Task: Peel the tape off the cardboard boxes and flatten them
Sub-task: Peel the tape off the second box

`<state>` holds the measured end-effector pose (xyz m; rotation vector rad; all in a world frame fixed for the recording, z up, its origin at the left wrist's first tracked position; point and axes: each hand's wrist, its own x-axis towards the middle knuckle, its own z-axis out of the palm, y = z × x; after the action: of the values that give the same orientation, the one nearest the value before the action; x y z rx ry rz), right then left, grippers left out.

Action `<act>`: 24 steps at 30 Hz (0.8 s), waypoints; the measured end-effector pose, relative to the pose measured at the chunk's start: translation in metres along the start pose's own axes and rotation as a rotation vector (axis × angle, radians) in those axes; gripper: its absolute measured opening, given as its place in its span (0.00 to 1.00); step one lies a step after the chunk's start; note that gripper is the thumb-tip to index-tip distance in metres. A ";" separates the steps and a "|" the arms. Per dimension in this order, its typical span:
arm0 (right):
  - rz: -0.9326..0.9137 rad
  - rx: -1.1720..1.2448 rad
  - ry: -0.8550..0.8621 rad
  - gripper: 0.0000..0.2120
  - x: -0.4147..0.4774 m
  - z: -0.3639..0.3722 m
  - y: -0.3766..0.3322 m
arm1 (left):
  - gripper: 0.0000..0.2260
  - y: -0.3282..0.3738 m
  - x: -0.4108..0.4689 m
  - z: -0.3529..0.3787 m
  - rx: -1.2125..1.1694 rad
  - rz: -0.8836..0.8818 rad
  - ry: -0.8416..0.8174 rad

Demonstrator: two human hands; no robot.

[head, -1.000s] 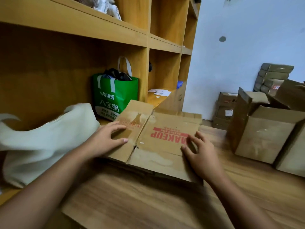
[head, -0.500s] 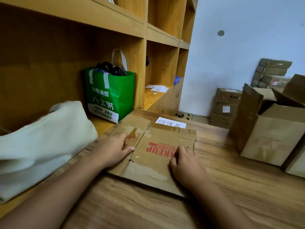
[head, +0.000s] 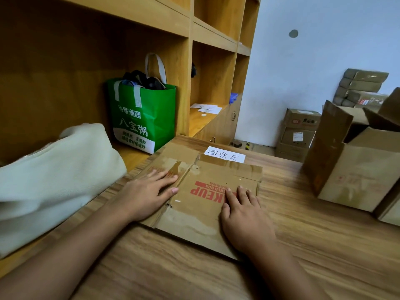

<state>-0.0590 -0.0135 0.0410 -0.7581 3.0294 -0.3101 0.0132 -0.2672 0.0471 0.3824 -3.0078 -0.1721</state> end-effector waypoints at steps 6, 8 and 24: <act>0.001 -0.006 0.033 0.28 -0.002 0.003 -0.004 | 0.43 -0.003 0.000 0.003 0.014 0.014 0.013; -0.003 -0.025 0.055 0.28 -0.001 0.004 -0.005 | 0.45 -0.003 0.000 0.004 0.013 0.014 0.015; -0.008 0.039 0.060 0.27 -0.002 0.004 -0.003 | 0.43 0.001 0.001 -0.004 0.087 0.024 -0.046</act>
<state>-0.0561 -0.0159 0.0377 -0.7720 3.0671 -0.3986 0.0120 -0.2667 0.0512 0.3550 -3.0712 -0.0495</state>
